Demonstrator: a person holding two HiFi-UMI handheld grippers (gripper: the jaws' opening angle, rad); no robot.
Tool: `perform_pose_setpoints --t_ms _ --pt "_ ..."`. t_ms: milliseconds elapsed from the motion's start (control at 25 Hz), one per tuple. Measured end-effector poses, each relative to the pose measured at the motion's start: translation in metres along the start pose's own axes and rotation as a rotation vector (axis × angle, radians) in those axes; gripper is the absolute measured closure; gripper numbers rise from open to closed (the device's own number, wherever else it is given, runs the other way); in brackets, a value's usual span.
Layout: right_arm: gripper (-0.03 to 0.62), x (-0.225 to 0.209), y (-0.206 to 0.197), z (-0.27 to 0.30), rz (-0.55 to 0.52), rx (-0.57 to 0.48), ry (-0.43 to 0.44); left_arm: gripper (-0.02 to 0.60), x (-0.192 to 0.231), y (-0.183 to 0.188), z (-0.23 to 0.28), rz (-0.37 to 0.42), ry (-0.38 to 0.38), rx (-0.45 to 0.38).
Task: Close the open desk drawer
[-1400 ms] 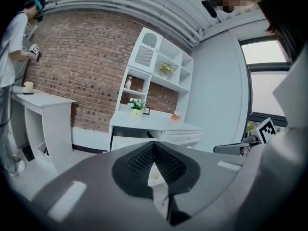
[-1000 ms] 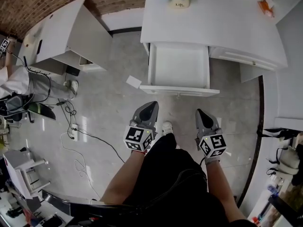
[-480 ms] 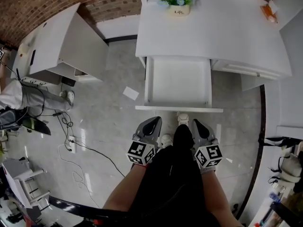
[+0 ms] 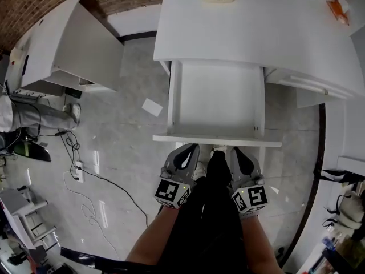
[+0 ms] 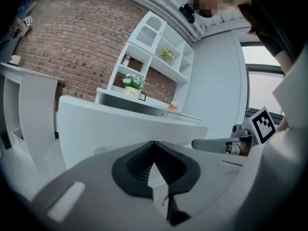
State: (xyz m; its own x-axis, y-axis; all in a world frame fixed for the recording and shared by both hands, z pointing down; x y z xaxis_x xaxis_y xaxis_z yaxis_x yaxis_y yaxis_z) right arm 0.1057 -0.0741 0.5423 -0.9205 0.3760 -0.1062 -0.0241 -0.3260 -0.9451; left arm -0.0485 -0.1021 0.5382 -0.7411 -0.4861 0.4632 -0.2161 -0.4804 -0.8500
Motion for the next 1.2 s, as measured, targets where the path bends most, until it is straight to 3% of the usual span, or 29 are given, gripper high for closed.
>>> perform_pose_setpoints --t_ms 240,520,1200 --pt "0.594 -0.006 0.000 0.014 -0.011 -0.051 -0.027 0.578 0.005 -0.002 0.006 0.020 0.000 -0.061" --pt "0.594 -0.010 0.000 0.024 0.012 -0.067 -0.055 0.578 0.013 -0.006 0.011 0.023 -0.002 -0.032" --pt "0.594 -0.027 0.013 0.056 0.025 -0.053 -0.058 0.578 0.027 0.020 0.042 -0.001 0.000 -0.051"
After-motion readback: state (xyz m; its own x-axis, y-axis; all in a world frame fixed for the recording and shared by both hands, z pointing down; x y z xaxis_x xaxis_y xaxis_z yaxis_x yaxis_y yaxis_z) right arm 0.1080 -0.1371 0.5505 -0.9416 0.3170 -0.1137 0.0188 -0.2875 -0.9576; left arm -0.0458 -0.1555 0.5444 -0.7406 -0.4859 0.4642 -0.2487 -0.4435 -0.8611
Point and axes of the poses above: the fingertips, and each gripper's own axes: z forward along the fingers, x to its left, y out of its top, the point moved 4 cm from there along -z, backward along the fingers, and after that the axes turned 9 degrees about -z, right-handed, at the moved point
